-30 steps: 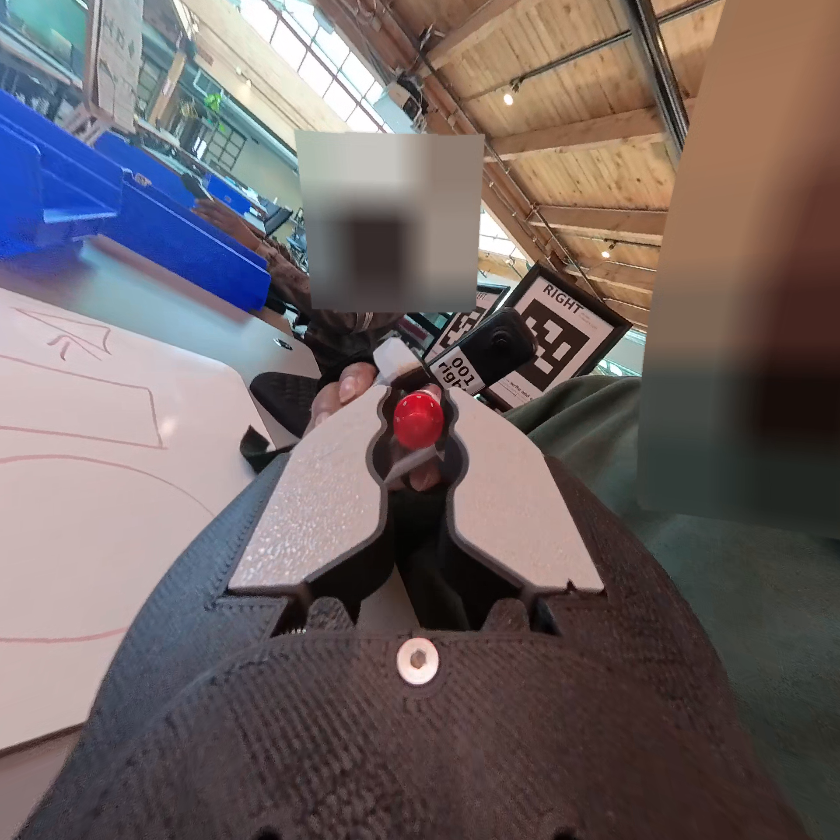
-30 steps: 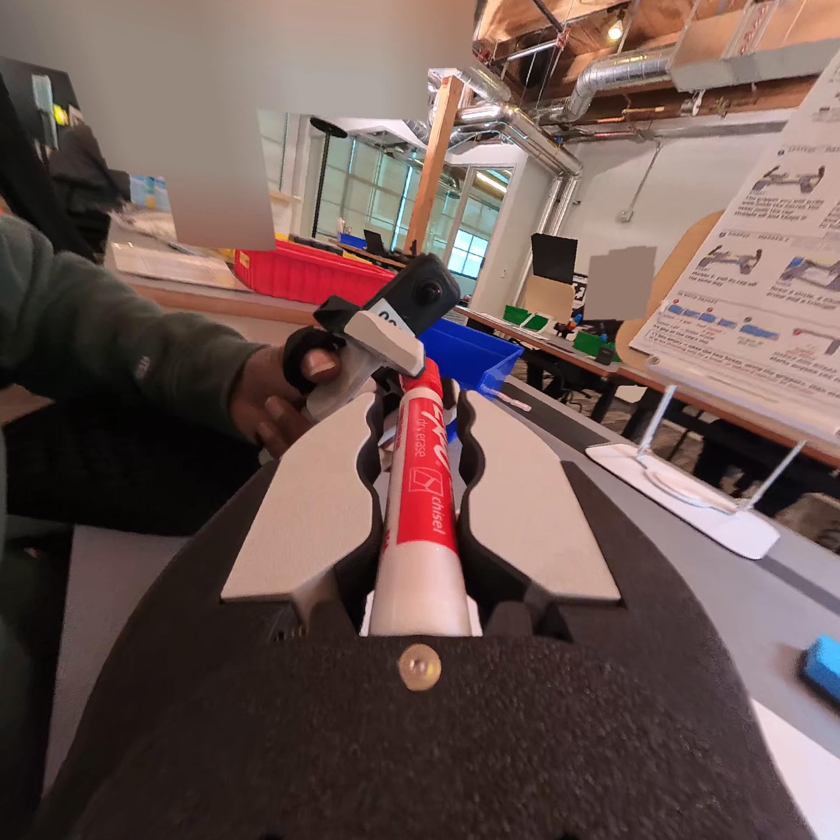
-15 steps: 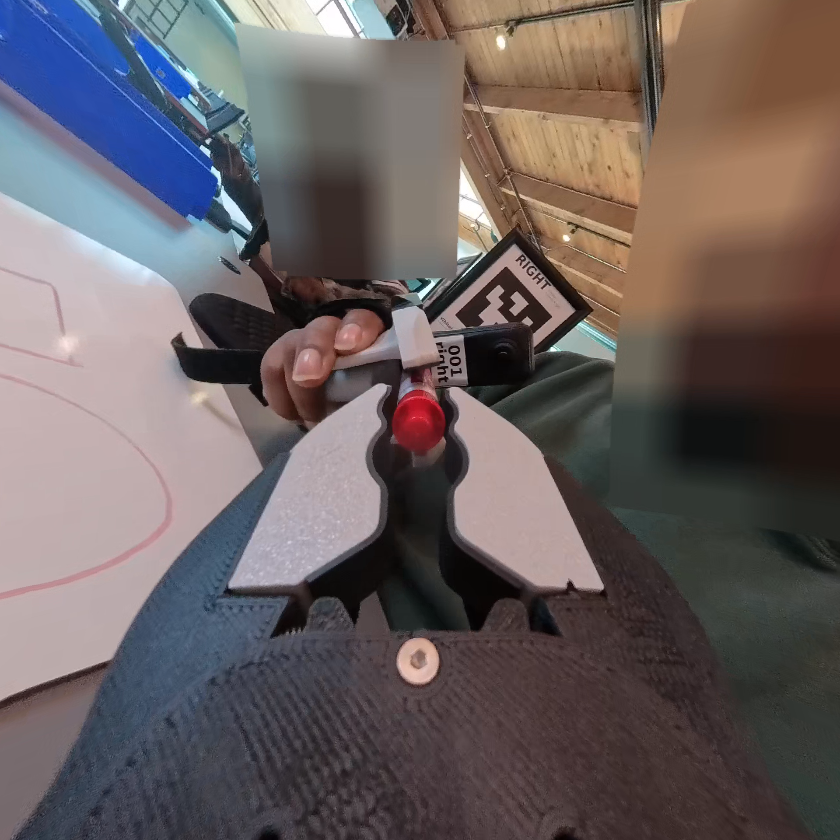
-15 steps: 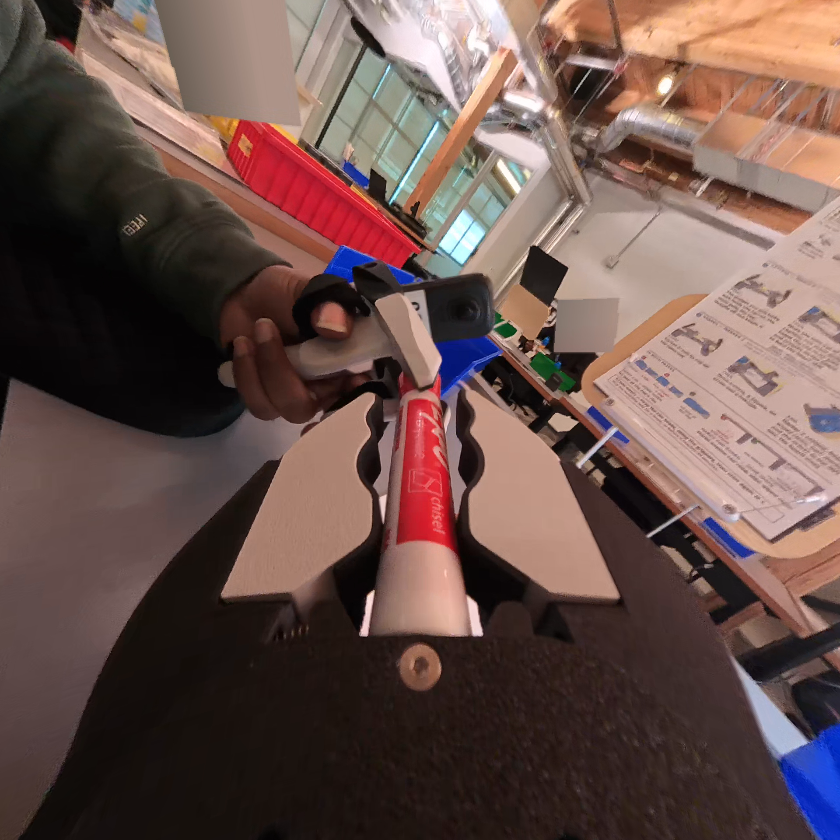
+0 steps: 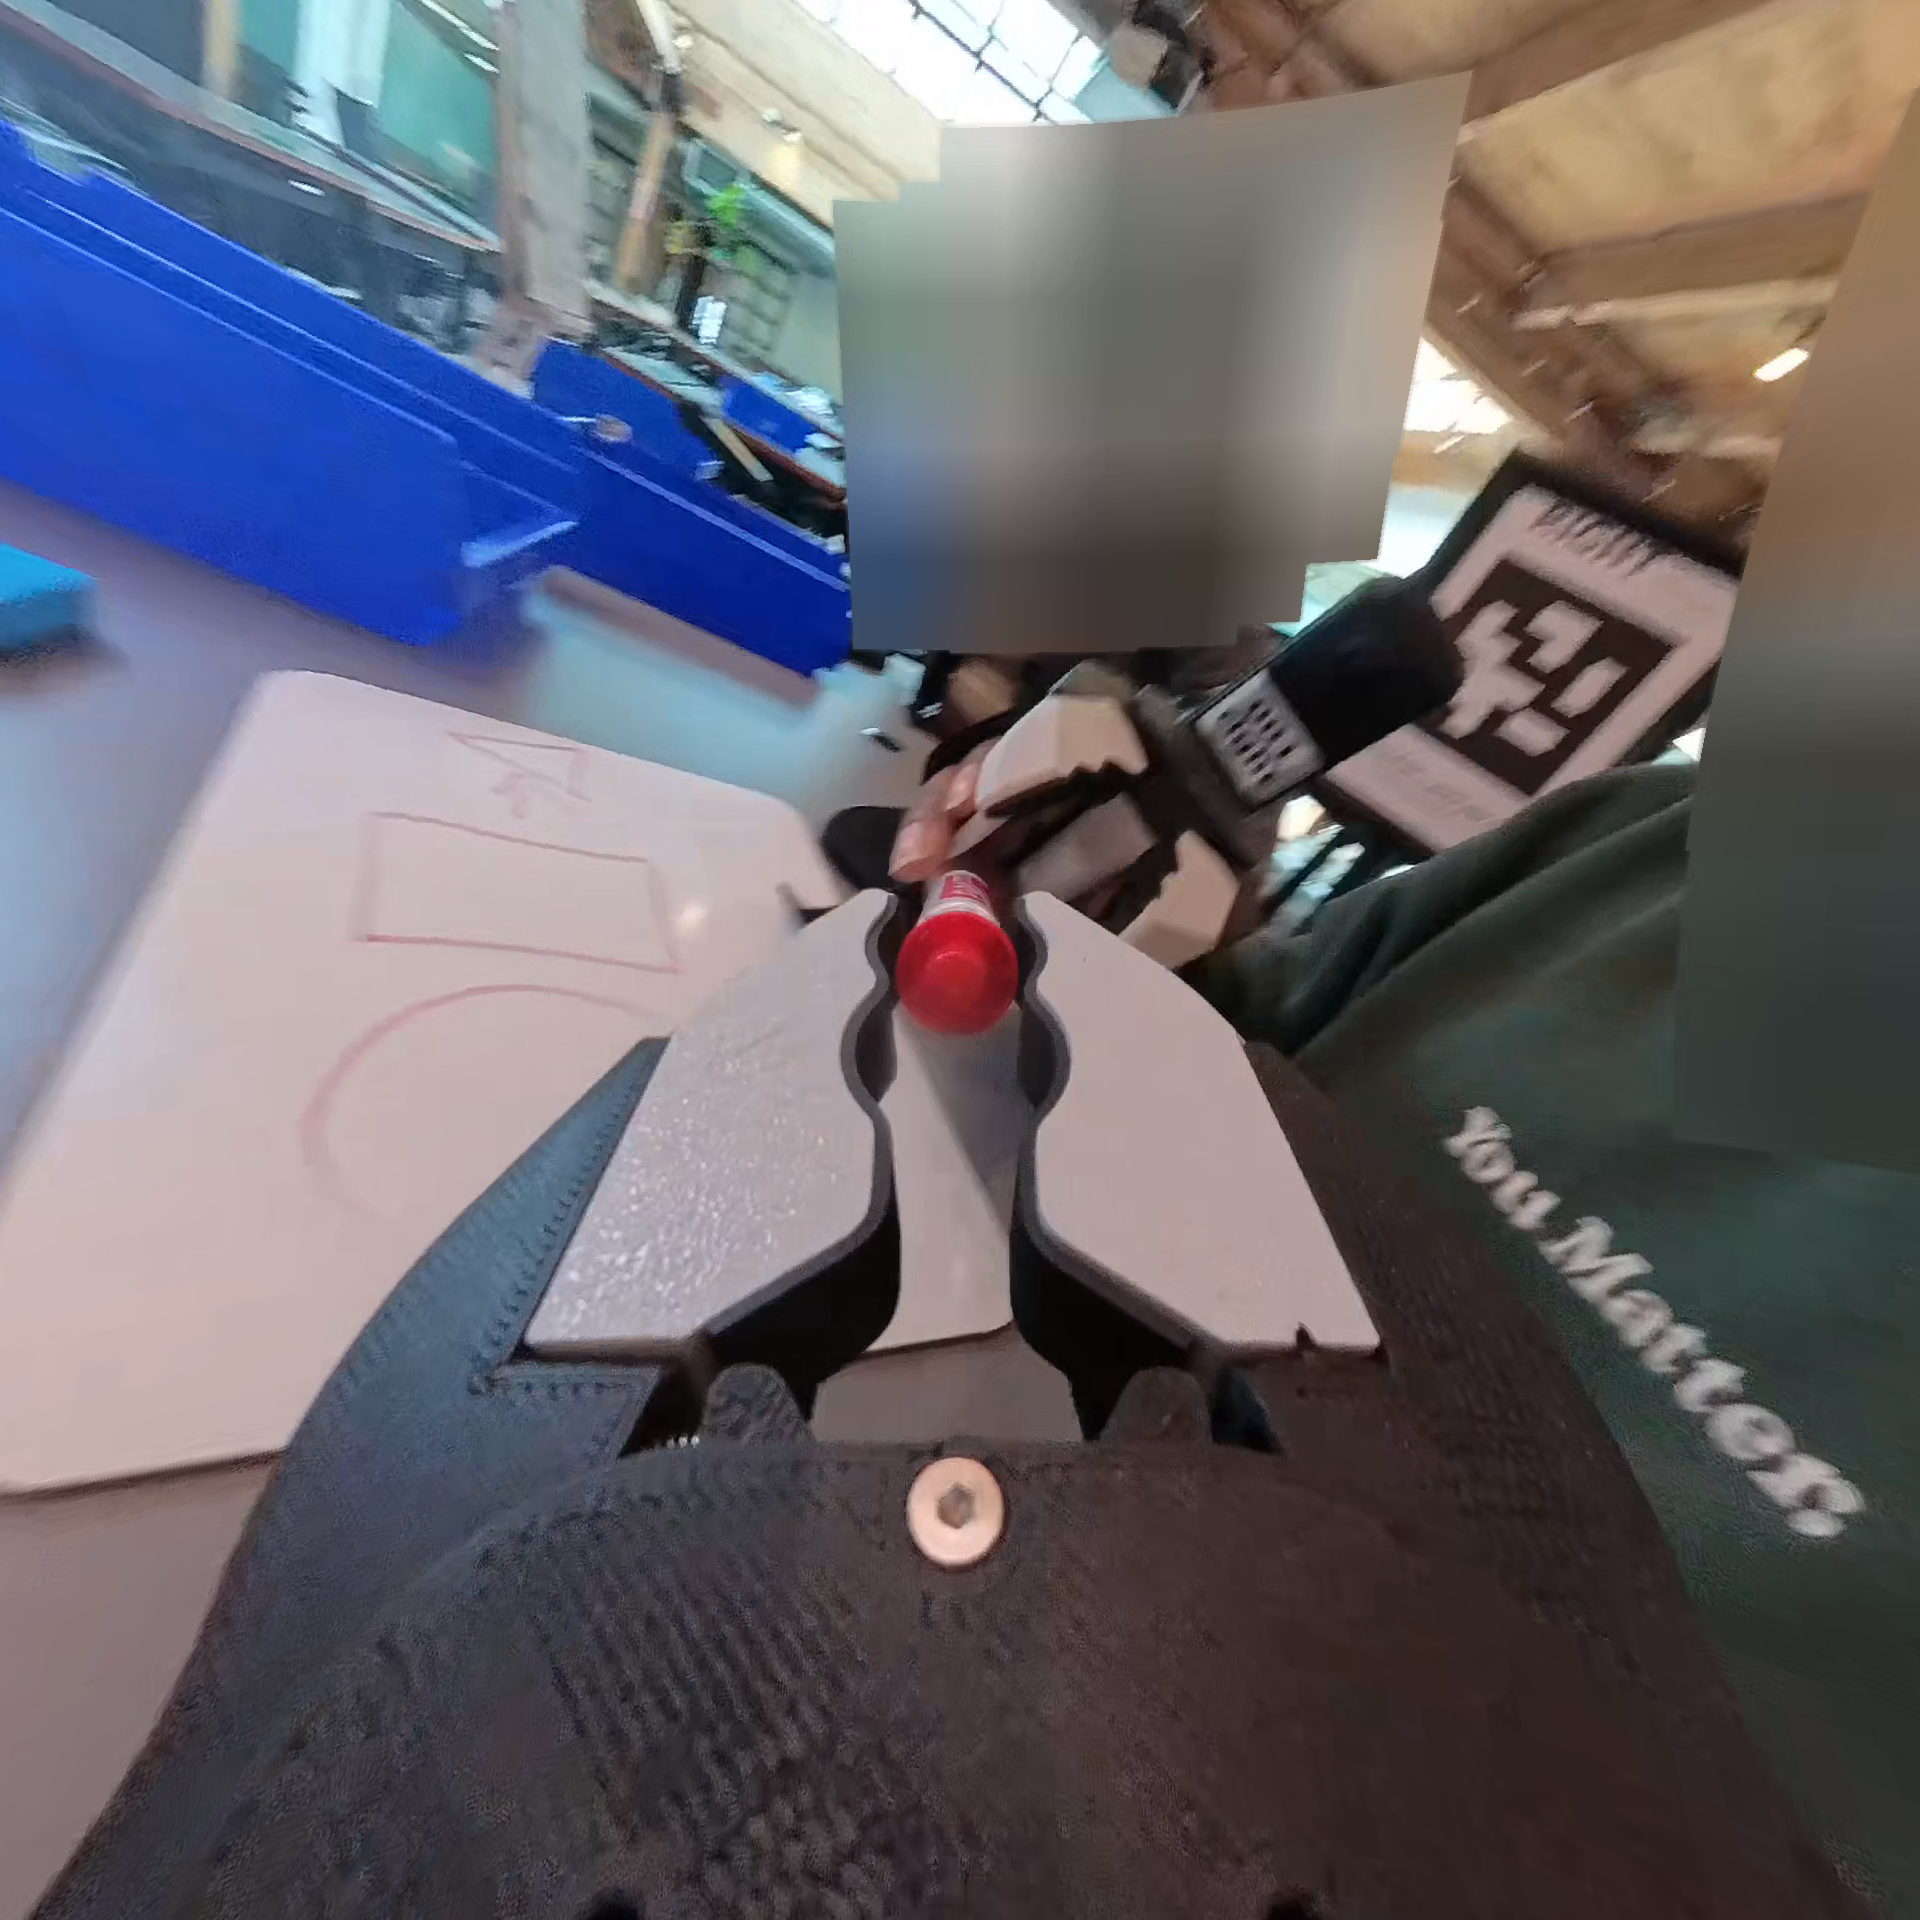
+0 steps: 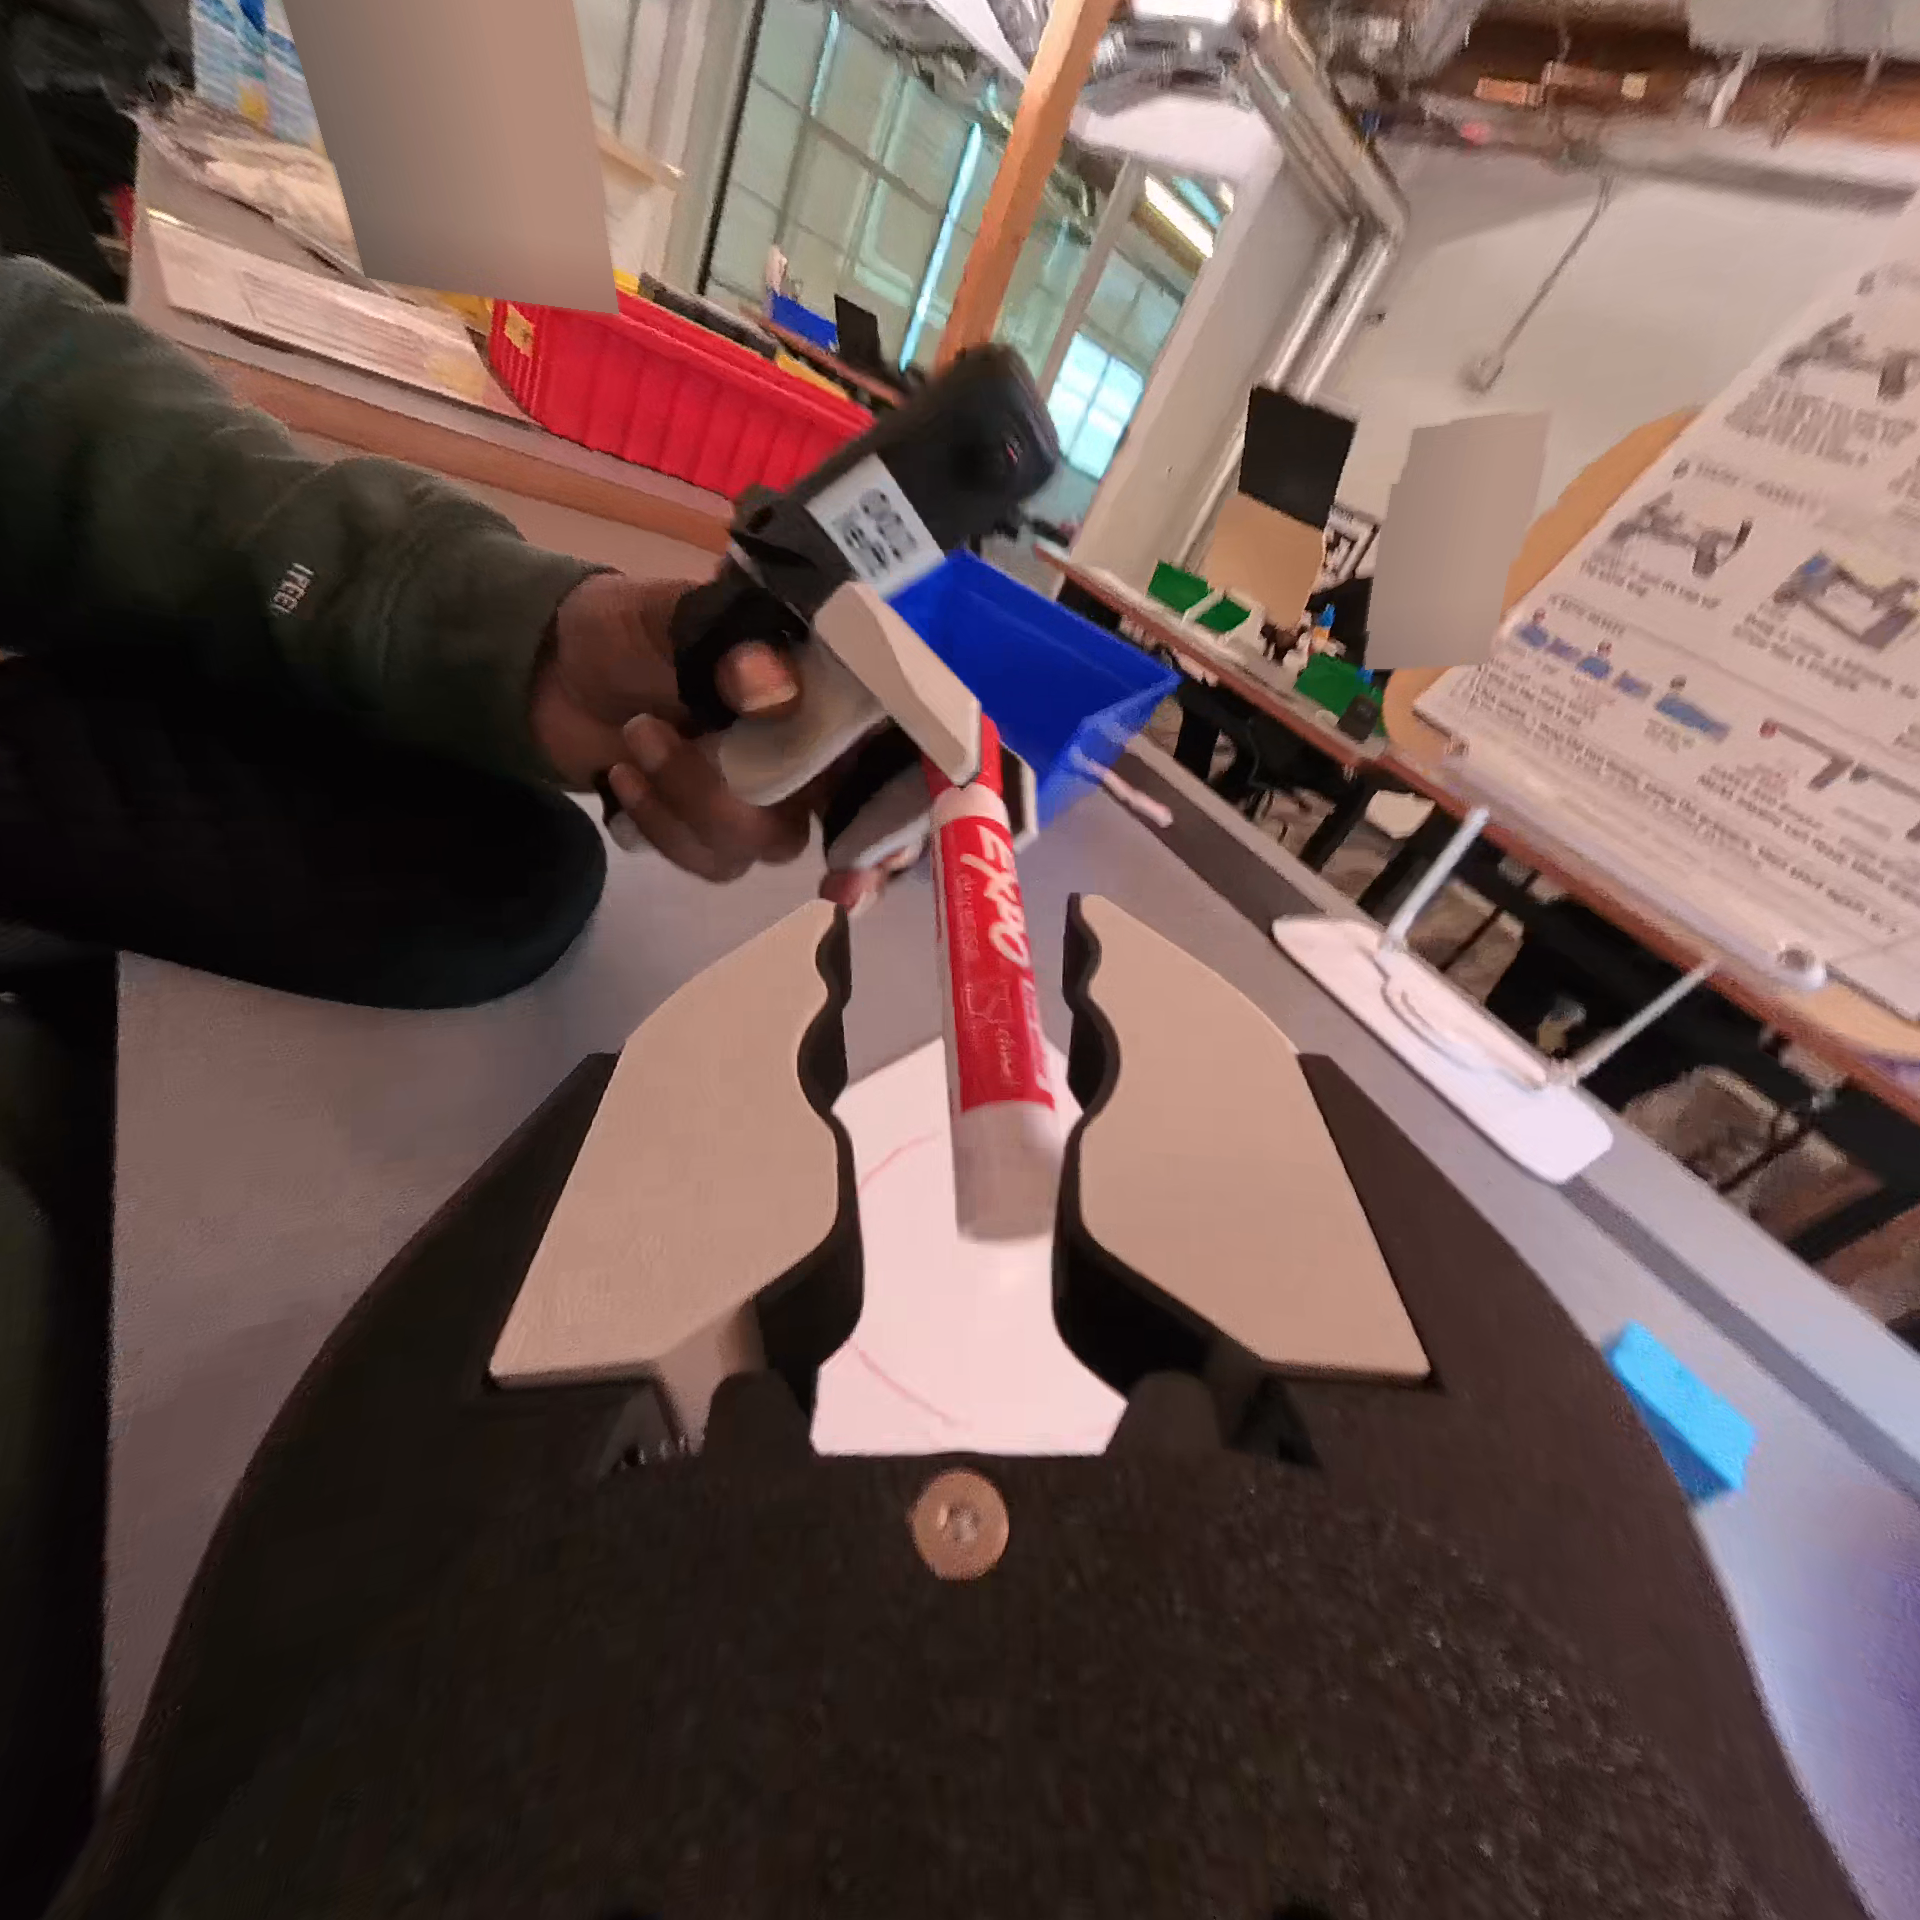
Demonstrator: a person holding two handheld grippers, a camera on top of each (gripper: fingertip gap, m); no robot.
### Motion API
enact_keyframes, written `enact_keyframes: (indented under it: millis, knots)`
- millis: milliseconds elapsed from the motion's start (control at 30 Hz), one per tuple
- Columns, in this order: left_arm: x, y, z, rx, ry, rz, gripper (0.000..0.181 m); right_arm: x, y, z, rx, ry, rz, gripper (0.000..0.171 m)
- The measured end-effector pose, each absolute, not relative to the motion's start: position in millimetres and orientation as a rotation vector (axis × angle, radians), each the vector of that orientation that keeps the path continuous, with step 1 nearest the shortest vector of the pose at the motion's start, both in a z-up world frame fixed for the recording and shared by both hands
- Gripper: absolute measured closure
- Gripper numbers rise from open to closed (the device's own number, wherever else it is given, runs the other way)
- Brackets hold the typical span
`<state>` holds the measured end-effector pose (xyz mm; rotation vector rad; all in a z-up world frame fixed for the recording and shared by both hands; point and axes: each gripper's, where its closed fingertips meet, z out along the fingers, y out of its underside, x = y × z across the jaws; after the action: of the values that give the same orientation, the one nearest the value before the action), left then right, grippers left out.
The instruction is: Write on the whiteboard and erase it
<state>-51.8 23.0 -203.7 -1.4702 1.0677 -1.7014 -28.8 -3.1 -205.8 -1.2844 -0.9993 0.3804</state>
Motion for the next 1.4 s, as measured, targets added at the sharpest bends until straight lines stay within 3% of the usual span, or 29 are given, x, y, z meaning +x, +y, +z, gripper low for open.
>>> enact_keyframes:
  millis: [167, 333, 400, 533, 600, 700, 867, 1167, 1400]
  knots:
    - [-46.6, 24.3, -218.9, -1.472, 1.195, -1.363, 0.162, -18.4, 4.9, -221.1, -1.512, -1.122, 0.294, 0.134]
    - [-42.5, 15.7, -221.0, -1.449, 1.238, -1.3, 0.162, -28.6, 13.6, -244.5, -1.619, -1.247, 0.227, 0.136]
    - [-42.2, 16.0, -222.8, -1.455, 1.242, -1.272, 0.162, -31.0, 17.6, -247.9, -1.619, -1.267, 0.187, 0.153]
    - [-43.1, 17.9, -225.2, -1.445, 1.245, -1.223, 0.161, -31.4, 21.4, -252.2, -1.643, -1.309, 0.155, 0.154]
    - [-45.2, 23.1, -221.9, -1.448, 1.202, -1.25, 0.147, -26.8, 24.8, -250.7, -1.671, -1.305, 0.164, 0.154]
    - [-51.8, 33.6, -217.1, -1.414, 1.165, -1.176, 0.147, -9.6, 35.4, -239.7, -1.716, -1.246, 0.209, 0.153]
    - [-61.7, 49.9, -225.5, -1.382, 1.189, -0.979, 0.181, 49.2, 78.1, -214.0, -1.812, -1.053, 0.247, 0.153]
    - [-65.1, 67.4, -240.3, -1.456, 1.159, -0.901, 0.181, 197.7, 192.3, -155.8, -1.988, -0.638, 0.113, 0.153]
    - [-65.3, 73.6, -249.1, -1.489, 1.137, -0.906, 0.181, 300.0, 275.0, -165.4, -2.215, -0.301, 0.129, 0.154]
